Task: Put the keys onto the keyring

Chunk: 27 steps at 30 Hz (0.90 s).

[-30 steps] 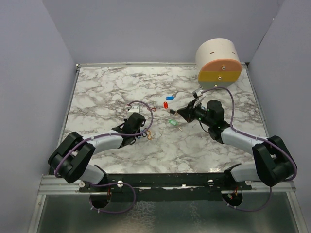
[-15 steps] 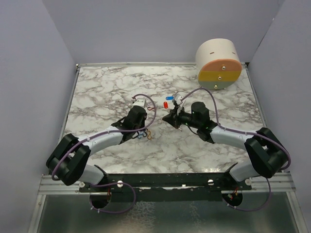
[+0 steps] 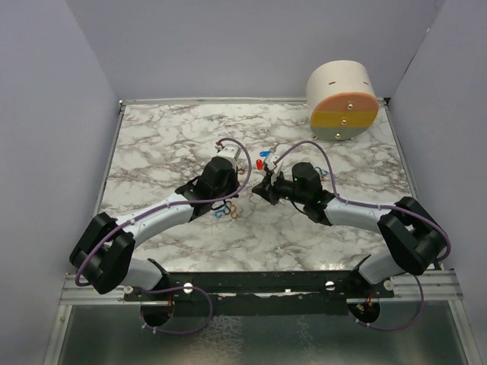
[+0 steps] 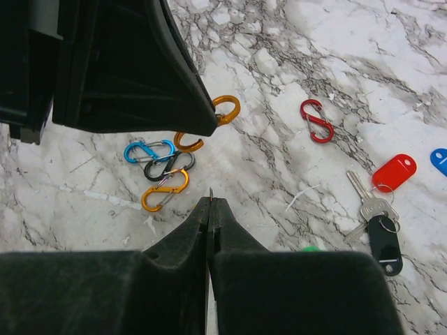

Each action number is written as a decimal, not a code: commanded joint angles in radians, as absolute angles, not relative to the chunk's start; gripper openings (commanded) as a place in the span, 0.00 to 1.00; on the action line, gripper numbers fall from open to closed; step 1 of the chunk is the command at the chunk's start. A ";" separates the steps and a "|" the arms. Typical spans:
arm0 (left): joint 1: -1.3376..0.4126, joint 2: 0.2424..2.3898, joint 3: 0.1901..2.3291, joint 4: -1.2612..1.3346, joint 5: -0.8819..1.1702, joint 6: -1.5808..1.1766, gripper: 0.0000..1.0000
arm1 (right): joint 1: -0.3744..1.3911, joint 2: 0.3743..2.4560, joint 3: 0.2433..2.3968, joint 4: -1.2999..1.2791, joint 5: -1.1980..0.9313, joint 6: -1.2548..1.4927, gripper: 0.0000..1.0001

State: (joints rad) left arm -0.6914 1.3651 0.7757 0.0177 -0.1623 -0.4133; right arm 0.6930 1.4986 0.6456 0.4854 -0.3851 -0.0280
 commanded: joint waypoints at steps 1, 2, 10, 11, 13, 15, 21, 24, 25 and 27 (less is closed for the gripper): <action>-0.722 1.352 0.812 0.009 -0.125 -0.423 0.00 | 0.702 1.506 0.672 0.499 -0.340 -0.052 0.01; -0.729 1.353 0.814 0.009 -0.124 -0.424 0.00 | 0.704 1.504 0.669 0.501 -0.338 -0.052 0.01; -0.766 1.368 0.831 0.014 -0.133 -0.432 0.00 | 0.708 1.509 0.668 0.505 -0.328 -0.055 0.01; -0.769 1.370 0.833 0.013 -0.134 -0.433 0.00 | 0.709 1.508 0.668 0.505 -0.328 -0.055 0.01; -0.772 1.373 0.837 0.014 -0.136 -0.433 0.00 | 0.709 1.509 0.669 0.503 -0.328 -0.056 0.01; -0.775 1.376 0.840 0.015 -0.138 -0.434 0.00 | 0.712 1.508 0.669 0.504 -0.328 -0.057 0.01; -0.779 1.387 0.845 0.015 -0.138 -0.433 0.00 | 0.715 1.503 0.668 0.505 -0.328 -0.059 0.01; -0.780 1.392 0.845 0.016 -0.138 -0.431 0.00 | 0.716 1.500 0.667 0.505 -0.327 -0.060 0.01; -0.781 1.394 0.845 0.017 -0.138 -0.433 0.00 | 0.716 1.498 0.667 0.506 -0.327 -0.061 0.01; -0.782 1.396 0.845 0.017 -0.137 -0.433 0.00 | 0.717 1.497 0.665 0.506 -0.325 -0.061 0.01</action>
